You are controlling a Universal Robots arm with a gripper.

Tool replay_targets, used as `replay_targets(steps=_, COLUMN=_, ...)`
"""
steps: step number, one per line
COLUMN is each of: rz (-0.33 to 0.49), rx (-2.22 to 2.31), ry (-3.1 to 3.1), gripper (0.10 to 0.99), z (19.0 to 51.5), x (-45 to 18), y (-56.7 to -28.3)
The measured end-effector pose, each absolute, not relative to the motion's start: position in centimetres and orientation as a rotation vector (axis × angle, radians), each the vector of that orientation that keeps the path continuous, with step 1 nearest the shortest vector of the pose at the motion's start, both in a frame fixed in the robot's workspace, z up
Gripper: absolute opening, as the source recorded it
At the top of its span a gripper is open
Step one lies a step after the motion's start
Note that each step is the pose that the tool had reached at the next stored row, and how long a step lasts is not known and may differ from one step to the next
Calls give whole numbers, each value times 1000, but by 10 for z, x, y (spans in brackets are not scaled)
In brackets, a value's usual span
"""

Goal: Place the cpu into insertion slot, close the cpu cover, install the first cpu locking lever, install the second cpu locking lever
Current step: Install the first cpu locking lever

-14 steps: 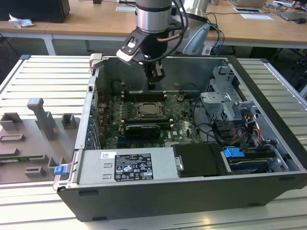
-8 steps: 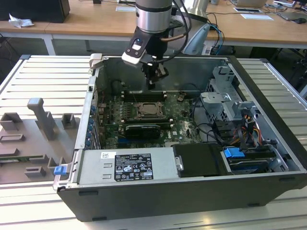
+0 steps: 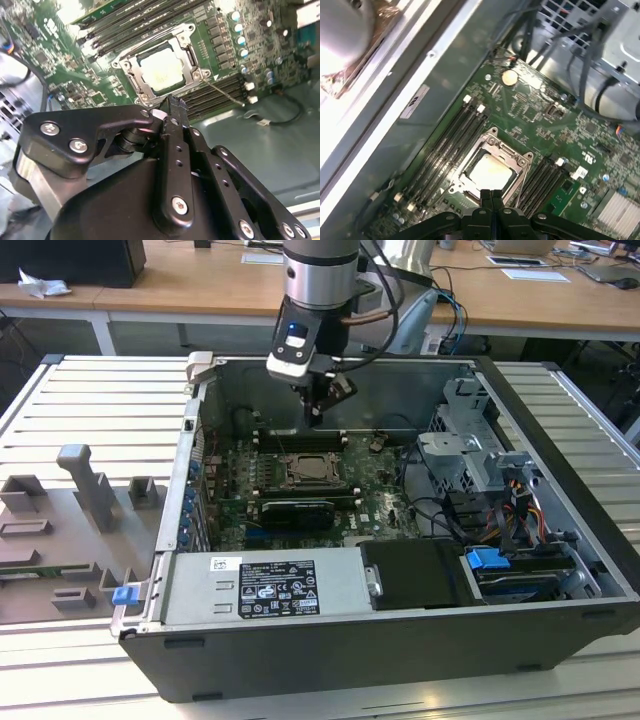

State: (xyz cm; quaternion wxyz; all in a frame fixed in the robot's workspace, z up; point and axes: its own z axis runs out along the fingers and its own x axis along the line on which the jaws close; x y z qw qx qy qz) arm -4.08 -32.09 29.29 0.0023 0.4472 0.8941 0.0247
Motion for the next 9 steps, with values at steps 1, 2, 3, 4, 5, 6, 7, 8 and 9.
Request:
replay_targets(steps=1, rz=78, rx=1370, ry=2821, gripper=106, z=293, x=-41, y=-321)
replay_targets(steps=2, rz=78, rx=1340, ry=2837, gripper=106, z=293, x=-41, y=-321)
replay_targets(steps=3, rz=78, rx=1295, ry=2858, gripper=106, z=293, x=-41, y=-321)
replay_targets(steps=4, rz=78, rx=1256, ry=2876, gripper=106, z=293, x=-41, y=-321)
replay_targets(steps=5, rz=78, rx=1222, ry=2892, gripper=106, z=293, x=-41, y=-321)
replay_targets(steps=6, rz=78, rx=1198, ry=2902, gripper=106, z=293, x=-41, y=-321)
replay_targets(steps=7, rz=78, rx=1171, ry=2913, gripper=106, z=293, x=-41, y=-321)
replay_targets(steps=8, rz=78, rx=1146, ry=2924, gripper=106, z=293, x=-41, y=-321)
replay_targets(steps=9, rz=78, rx=1117, ry=2936, gripper=106, z=293, x=-41, y=-321)
